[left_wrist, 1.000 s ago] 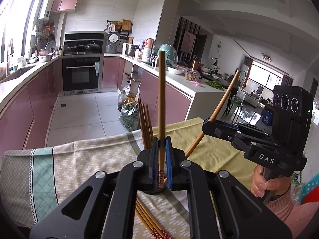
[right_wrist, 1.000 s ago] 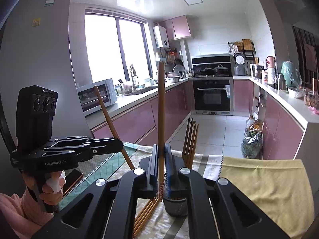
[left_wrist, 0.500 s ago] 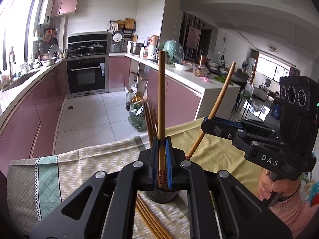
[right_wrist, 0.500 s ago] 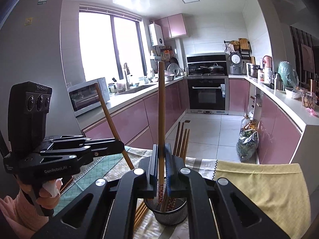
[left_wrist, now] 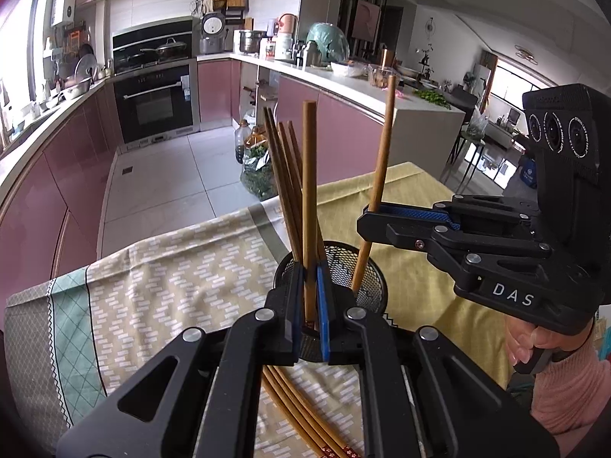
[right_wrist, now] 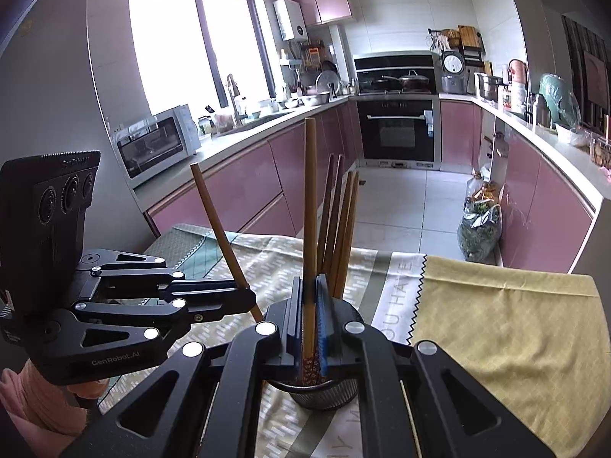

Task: Organize utensils
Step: 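Open both tools to release the chopsticks into the cup and withdraw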

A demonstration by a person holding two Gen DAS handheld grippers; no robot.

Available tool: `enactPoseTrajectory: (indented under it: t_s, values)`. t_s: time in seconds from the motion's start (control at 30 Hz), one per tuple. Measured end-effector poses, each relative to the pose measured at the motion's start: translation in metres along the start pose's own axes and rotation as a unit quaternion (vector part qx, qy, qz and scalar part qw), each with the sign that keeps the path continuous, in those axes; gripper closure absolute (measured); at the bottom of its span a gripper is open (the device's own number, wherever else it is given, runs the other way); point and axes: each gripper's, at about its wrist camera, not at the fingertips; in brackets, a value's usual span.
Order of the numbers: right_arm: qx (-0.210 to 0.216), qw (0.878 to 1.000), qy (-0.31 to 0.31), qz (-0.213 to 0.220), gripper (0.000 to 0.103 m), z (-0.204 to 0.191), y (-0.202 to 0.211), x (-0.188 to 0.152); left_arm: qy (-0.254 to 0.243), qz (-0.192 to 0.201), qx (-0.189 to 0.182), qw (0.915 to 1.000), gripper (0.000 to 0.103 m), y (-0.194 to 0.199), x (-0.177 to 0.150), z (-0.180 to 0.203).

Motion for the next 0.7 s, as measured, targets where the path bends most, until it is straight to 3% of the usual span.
enactPoseTrajectory:
  t_s: [0.43,0.6,0.7]
  values:
    - [-0.01,1.0,-0.025,-0.007,0.095,0.011,-0.016,0.002,0.015,-0.014,0.007,0.9998,0.095,-0.028,0.011,-0.014]
    - [-0.008,1.0,-0.029,-0.007,0.095,0.013,-0.016,-0.001,0.022,-0.01,0.016,0.9996,0.085,-0.028,0.008,-0.015]
    - [-0.004,1.0,-0.026,-0.005,0.088,0.011,-0.011,-0.005,0.022,0.003,0.035,0.9991,0.078,-0.018,0.002,-0.012]
Point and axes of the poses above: each gripper's, at about its wrist camera, not at the fingertips, and y roughly against the way its jaws point, z to its right, x to its top, and after that the axes turned 15 degrees about -y, right-handed
